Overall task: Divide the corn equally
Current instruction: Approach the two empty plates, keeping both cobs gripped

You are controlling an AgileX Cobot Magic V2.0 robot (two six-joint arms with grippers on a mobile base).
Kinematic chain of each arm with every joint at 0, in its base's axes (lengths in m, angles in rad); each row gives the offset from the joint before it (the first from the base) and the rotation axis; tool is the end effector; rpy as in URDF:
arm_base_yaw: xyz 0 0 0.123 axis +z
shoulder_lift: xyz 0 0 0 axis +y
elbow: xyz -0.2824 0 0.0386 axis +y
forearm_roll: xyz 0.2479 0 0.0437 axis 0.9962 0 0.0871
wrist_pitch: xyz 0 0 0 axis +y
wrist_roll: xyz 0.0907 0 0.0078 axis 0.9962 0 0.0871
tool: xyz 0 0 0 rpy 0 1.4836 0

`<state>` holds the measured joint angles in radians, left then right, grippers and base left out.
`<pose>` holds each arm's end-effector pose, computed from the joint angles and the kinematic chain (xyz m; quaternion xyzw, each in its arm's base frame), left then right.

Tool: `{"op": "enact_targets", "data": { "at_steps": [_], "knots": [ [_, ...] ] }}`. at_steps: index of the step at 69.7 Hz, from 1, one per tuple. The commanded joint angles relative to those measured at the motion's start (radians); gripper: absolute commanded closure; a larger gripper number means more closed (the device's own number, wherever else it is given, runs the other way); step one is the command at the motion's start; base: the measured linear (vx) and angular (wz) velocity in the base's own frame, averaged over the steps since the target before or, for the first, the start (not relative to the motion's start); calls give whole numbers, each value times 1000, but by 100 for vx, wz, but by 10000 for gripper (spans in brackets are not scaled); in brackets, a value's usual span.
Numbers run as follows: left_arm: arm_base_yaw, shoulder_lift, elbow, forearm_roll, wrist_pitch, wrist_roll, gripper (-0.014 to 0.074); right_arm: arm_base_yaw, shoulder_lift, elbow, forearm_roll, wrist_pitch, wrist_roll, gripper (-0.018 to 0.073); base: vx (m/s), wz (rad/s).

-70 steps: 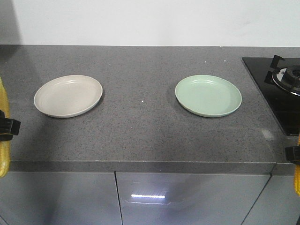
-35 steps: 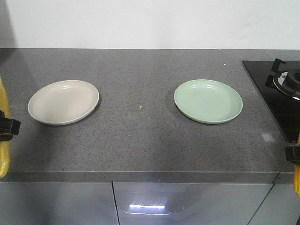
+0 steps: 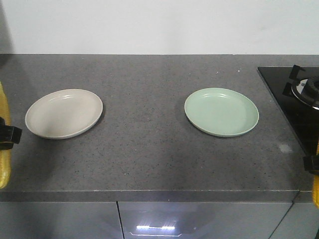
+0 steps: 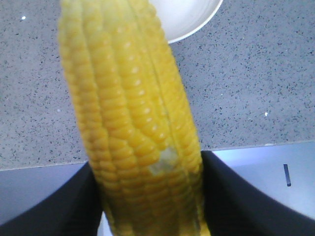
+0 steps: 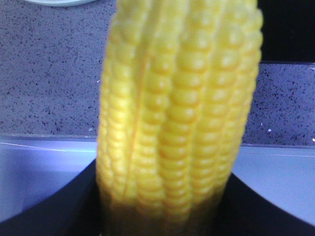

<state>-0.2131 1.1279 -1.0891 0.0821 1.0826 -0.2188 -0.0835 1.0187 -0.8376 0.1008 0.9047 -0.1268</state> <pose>0.2063 -0.0379 0.3507 0.0062 0.9634 -0.0176 0.2673 0.1856 -0.0083 0.3058 -0.0021 0.9583 0.0169 0.2852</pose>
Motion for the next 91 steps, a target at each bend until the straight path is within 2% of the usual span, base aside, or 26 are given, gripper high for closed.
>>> {"op": "enact_targets", "data": {
  "at_steps": [1, 91],
  "knots": [
    [0, -24, -27, 2, -44, -10, 379, -6, -18, -24, 3, -43, -1, 365, 3, 0],
    [0, -24, -27, 2, -44, -10, 379, -6, -18, -24, 3, -42, -1, 365, 3, -1]
  ]
}}
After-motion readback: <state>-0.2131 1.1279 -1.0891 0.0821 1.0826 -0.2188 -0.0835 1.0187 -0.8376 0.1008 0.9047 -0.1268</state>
